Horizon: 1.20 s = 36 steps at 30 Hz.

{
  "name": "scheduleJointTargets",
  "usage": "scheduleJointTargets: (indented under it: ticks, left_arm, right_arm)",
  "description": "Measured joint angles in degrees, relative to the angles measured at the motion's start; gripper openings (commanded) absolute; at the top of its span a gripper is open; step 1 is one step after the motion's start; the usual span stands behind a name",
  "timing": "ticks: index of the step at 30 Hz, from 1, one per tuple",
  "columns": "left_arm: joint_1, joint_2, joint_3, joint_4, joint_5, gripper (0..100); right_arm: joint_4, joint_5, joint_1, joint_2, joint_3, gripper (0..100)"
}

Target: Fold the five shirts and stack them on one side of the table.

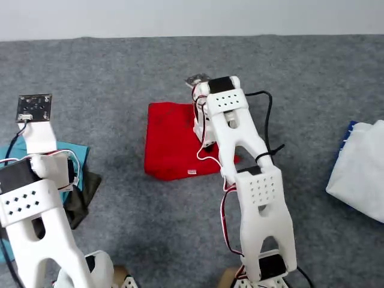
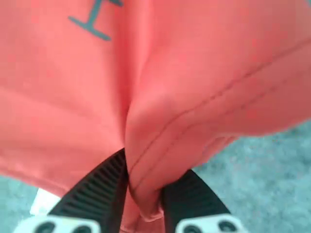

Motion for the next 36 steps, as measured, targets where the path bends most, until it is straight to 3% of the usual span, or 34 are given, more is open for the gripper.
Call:
scheduleJointTargets:
  ticks: [7, 12, 21, 26, 33, 36]
  left_arm:
    - [0.0, 0.0, -0.35, 2.81, 0.0, 1]
    - [0.0, 0.0, -2.73, 5.19, 0.0, 1]
    - [0.0, 0.0, -4.4, 8.26, 0.0, 1]
    - [0.0, 0.0, -4.4, 8.97, 0.0, 1]
    - [0.0, 0.0, -4.4, 8.97, 0.0, 1]
    - [0.0, 0.0, -4.4, 8.97, 0.0, 1]
  right_arm:
    - [0.0, 5.63, 1.41, -15.82, 21.54, 0.9]
    - [0.0, 11.25, 7.47, -25.23, 34.99, 0.9]
    - [-5.19, 24.7, 20.48, -22.59, 36.22, 0.9]
    - [-7.56, 30.51, 22.33, -16.35, 27.78, 0.9]
    - [-7.65, 36.92, 22.15, -4.48, 4.92, 1.2]
    - [-7.56, 37.54, 22.15, 0.79, -5.01, 5.7]
